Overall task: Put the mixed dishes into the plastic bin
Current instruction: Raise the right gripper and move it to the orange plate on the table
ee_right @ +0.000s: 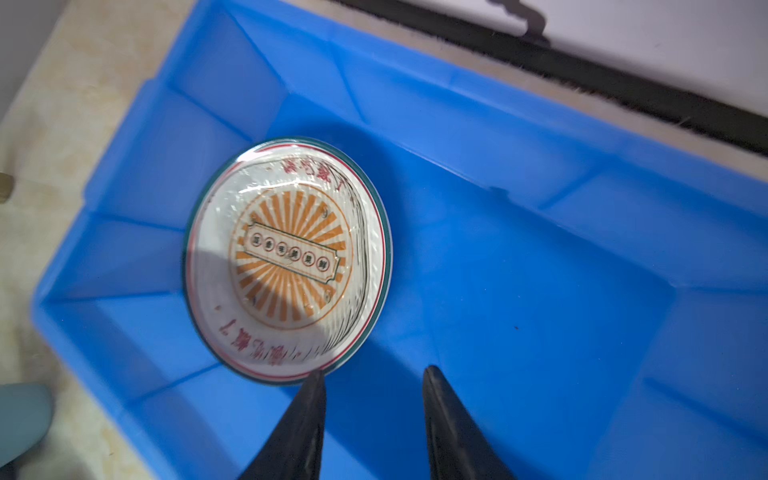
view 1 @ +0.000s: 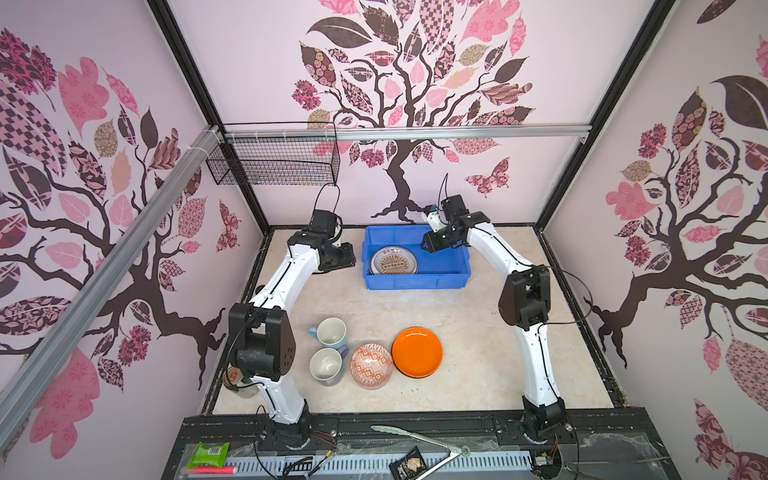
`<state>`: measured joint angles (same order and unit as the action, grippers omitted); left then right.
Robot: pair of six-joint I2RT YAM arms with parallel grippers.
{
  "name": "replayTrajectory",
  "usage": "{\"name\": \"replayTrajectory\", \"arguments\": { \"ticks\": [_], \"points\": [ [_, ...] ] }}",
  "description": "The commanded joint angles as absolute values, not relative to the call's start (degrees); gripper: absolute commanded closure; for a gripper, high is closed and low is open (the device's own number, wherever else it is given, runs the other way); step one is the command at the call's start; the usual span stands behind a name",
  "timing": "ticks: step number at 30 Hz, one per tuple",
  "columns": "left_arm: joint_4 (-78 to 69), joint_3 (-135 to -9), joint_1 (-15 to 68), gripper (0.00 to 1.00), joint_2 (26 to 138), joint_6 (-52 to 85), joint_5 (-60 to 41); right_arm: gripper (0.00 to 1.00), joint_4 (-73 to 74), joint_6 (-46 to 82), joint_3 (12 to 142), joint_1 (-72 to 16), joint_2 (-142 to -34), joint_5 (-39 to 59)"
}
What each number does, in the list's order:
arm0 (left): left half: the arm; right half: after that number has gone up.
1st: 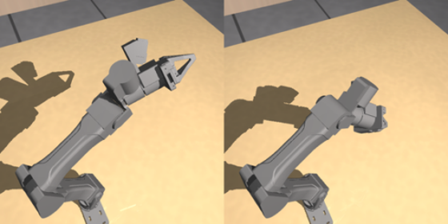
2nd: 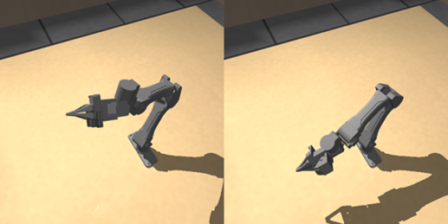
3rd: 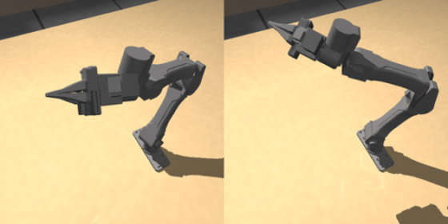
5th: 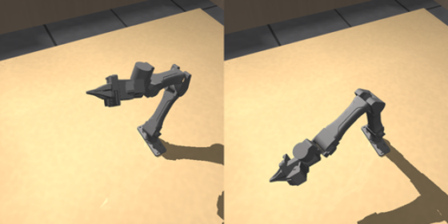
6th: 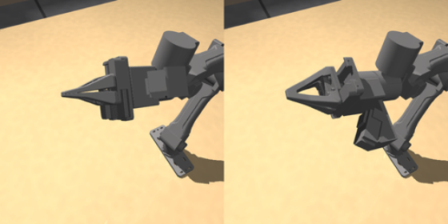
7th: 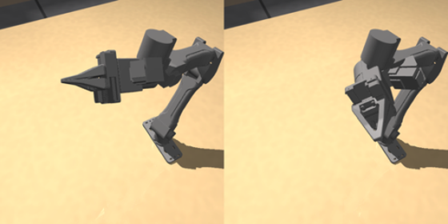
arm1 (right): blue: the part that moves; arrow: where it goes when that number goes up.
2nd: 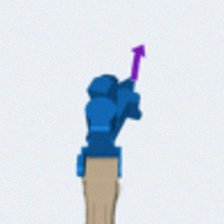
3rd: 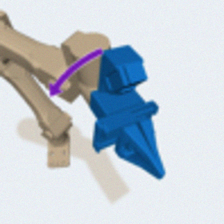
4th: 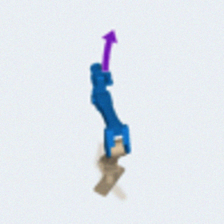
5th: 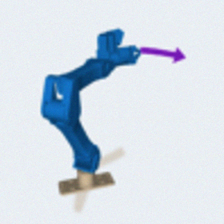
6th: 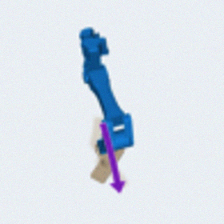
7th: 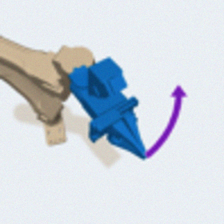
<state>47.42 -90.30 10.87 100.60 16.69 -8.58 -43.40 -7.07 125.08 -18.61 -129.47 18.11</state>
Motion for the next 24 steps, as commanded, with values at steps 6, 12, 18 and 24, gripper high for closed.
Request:
{"name": "replayTrajectory", "arguments": {
  "ticks": [6,12,18,24],
  "points": [
    [44.7,-86.0,17.8,0.42,98.3,16.6,-7.3,0.55,-43.8,-9.3,101.5,-18.8,-109.3,21.1],
    [44.3,-84.1,20.6,0.42,97.0,17.6,-7.7,0.55,-41.3,-10.2,80.5,-22.2,-99.8,20.8],
    [45.7,-83.3,23.4,0.42,96.1,18.3,-6.4,0.55,-41.2,-10.8,71.2,-25.3,-99.7,22.2],
    [46.5,-80.7,24.2,0.42,93.7,19.6,-5.0,0.57,-42.2,-9.1,68.4,-26.5,-102.2,25.9]
  ]
}}
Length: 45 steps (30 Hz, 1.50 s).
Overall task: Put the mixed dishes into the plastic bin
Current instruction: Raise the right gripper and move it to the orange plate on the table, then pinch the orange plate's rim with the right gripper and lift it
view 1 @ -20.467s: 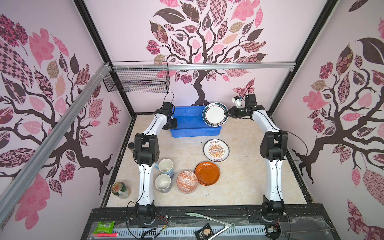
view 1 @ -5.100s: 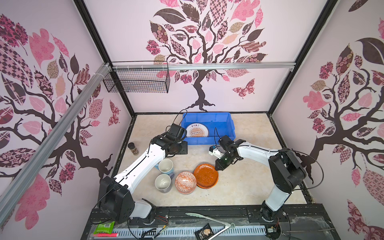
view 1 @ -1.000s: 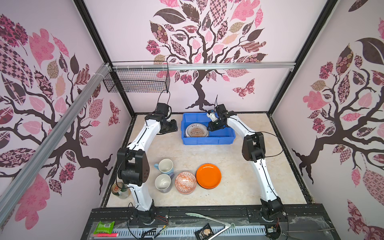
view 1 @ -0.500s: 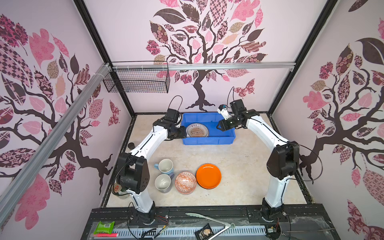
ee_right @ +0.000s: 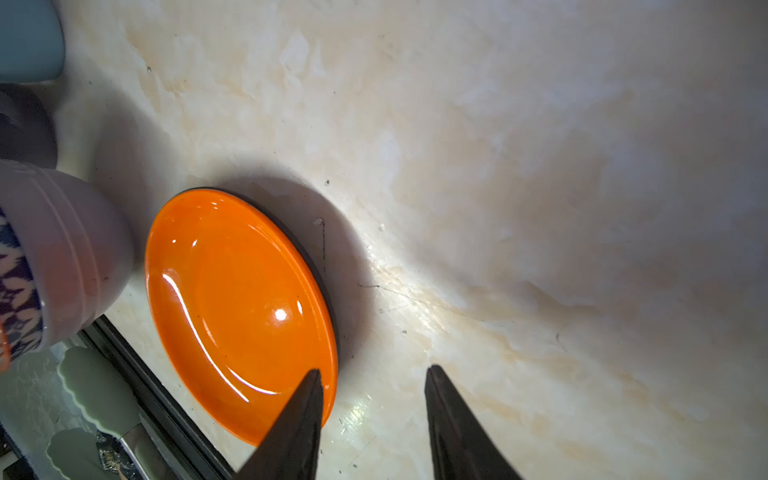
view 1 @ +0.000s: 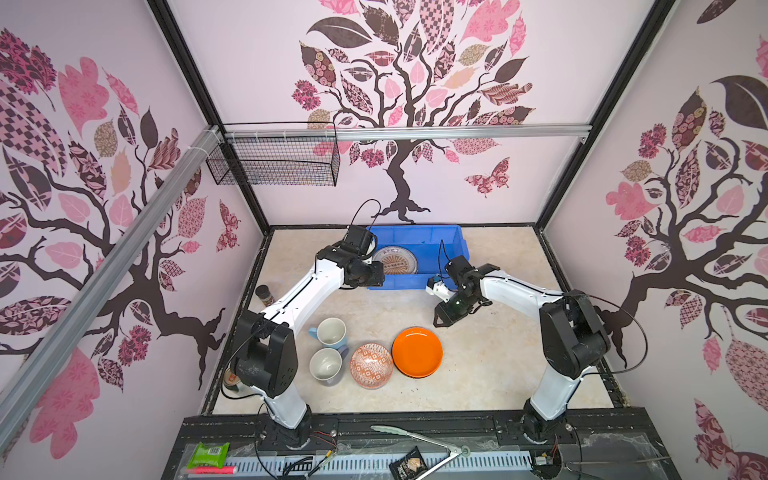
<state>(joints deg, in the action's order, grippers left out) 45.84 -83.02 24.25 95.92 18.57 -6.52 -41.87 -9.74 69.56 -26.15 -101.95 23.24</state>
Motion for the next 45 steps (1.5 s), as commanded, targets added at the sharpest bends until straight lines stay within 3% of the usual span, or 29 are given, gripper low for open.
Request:
{"name": "replayTrajectory", "arguments": {
  "ticks": [1,10,28,45],
  "points": [
    [46.4,-79.9,24.2,0.42,93.1,19.8,-4.8,0.58,-41.8,-8.8,67.6,-26.9,-101.9,26.3],
    [45.5,-72.9,24.2,0.42,88.1,21.9,-3.7,0.66,-39.9,-7.8,62.8,-30.5,-101.2,26.3],
    [45.0,-69.1,24.3,0.42,84.3,22.1,-3.0,0.99,-40.9,-7.6,65.9,-30.7,-102.1,21.9],
    [46.0,-79.0,24.1,0.42,91.3,18.2,-2.8,1.0,-49.8,-10.7,84.2,-21.9,-108.4,26.9]
  ]
}}
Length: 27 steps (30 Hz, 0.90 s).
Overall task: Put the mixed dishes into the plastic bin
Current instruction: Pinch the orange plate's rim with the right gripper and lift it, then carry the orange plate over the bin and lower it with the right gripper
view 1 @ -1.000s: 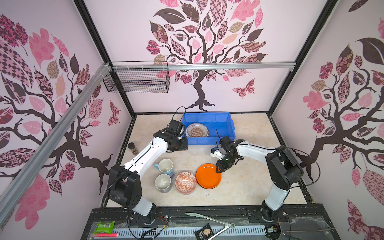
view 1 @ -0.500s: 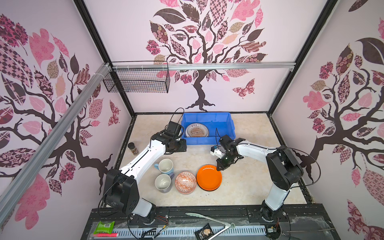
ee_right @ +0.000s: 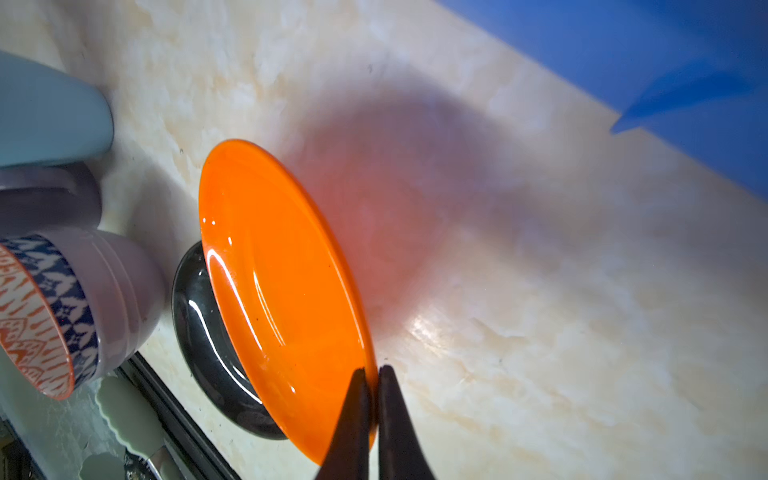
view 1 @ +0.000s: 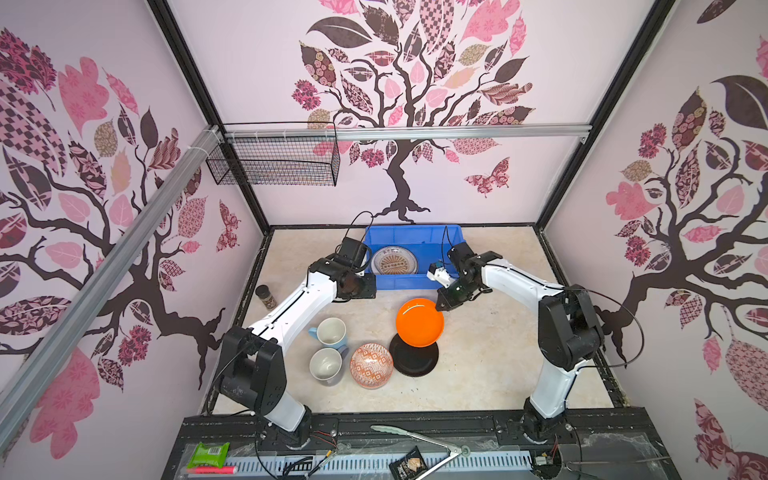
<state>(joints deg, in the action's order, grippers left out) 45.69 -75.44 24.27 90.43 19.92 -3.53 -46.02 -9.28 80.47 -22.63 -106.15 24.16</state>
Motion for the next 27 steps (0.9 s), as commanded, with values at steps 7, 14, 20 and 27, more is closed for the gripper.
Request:
{"name": "replayTrajectory", "arguments": {
  "ticks": [7,14,20,27],
  "points": [
    [46.2,-82.7,22.6,0.43,93.1,17.6,-2.7,1.0,-55.2,-12.0,94.8,-20.9,-111.8,32.4],
    [46.9,-87.1,19.2,0.42,94.8,17.3,-3.3,1.0,-58.7,-12.0,109.5,-19.0,-117.8,33.2],
    [48.9,-93.8,17.2,0.42,98.7,16.0,-3.3,1.0,-59.3,-9.2,125.2,-17.6,-127.6,33.4],
    [51.1,-100.5,16.5,0.43,104.1,14.7,-3.5,1.0,-55.1,-3.7,140.2,-17.2,-138.6,34.4]
  ]
}}
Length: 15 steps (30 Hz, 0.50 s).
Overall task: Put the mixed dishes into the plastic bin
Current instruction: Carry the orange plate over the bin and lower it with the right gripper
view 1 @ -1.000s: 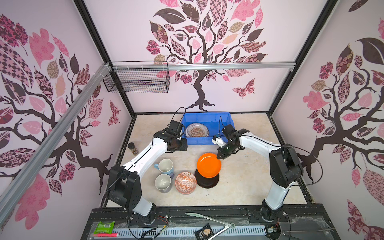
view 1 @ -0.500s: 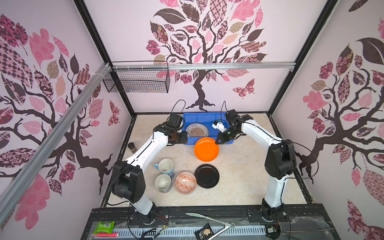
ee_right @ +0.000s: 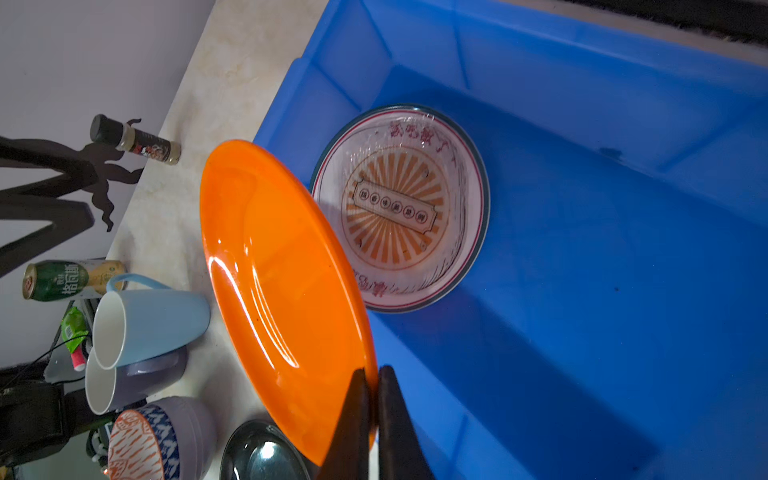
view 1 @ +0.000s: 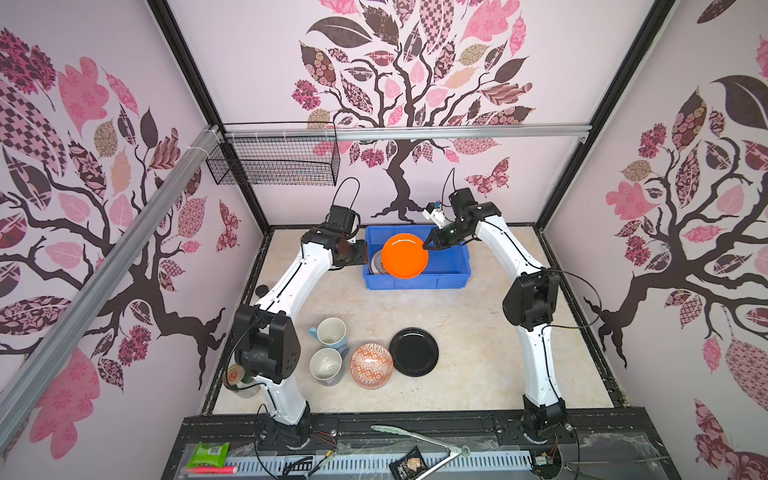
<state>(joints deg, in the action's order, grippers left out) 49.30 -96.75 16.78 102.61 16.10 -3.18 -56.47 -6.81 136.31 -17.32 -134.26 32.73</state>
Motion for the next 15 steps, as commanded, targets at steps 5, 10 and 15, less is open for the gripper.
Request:
{"name": "replayTrajectory", "arguments": {
  "ticks": [5,10,15],
  "points": [
    [52.3,-104.1,16.1,0.43,107.1,14.1,-3.5,1.0,-51.7,-2.2,143.2,-17.2,-144.0,33.7],
    [53.5,-106.7,15.8,0.43,109.6,13.6,-3.5,1.0,-47.5,-0.1,143.2,-17.2,-146.9,33.6],
    [55.5,-109.5,15.5,0.43,111.4,12.8,-3.1,1.0,-44.6,1.4,144.2,-17.8,-149.8,33.1]
  ]
}}
